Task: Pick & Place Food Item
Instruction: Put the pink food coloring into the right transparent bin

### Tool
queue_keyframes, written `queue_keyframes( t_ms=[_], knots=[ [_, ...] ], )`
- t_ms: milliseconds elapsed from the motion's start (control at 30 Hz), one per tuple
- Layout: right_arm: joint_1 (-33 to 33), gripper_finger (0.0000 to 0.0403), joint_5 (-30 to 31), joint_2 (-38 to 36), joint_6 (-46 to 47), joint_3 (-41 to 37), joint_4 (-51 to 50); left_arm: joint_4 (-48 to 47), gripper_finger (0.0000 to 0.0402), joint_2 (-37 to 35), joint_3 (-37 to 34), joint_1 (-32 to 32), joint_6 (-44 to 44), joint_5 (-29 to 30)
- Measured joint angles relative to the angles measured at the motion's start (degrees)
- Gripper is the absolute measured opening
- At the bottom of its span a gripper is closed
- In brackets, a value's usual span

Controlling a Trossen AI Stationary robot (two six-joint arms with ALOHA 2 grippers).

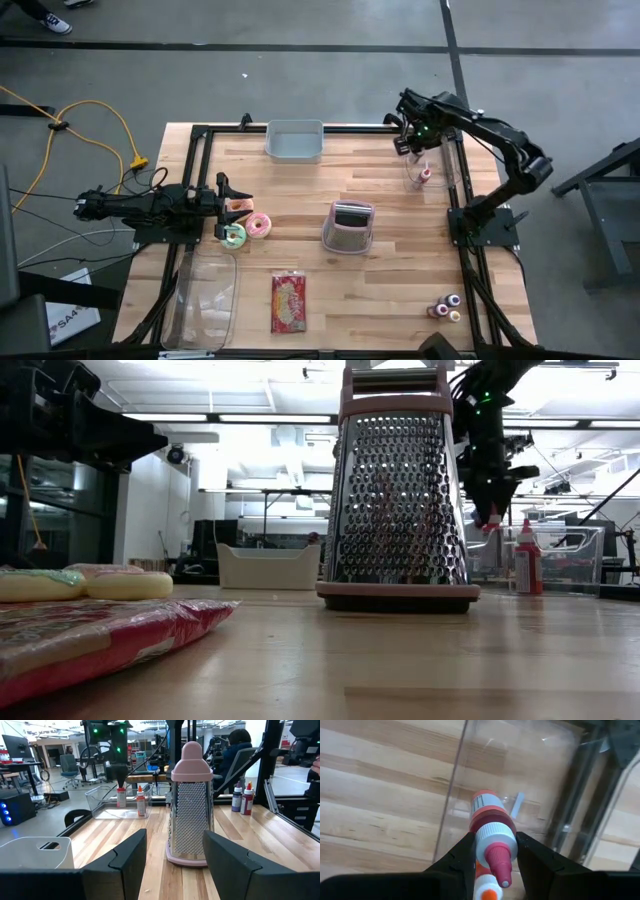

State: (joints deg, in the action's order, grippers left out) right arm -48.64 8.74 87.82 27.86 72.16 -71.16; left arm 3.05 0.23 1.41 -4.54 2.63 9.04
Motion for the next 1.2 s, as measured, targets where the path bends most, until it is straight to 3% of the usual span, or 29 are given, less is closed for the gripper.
queue_keyframes(
  t_ms=[467, 1200],
  knots=[
    [-0.9, 0.0113, -3.4, -2.2, 1.4, -10.3, 9.6, 0.0, 0.0188, 0.0, 0.0, 0.0, 0.0, 0.0],
    [-1.4, 0.0134, -4.2, -2.3, 0.4, -11.2, 11.5, 0.0, 0.0188, 0.0, 0.0, 0.0, 0.0, 0.0]
  ],
)
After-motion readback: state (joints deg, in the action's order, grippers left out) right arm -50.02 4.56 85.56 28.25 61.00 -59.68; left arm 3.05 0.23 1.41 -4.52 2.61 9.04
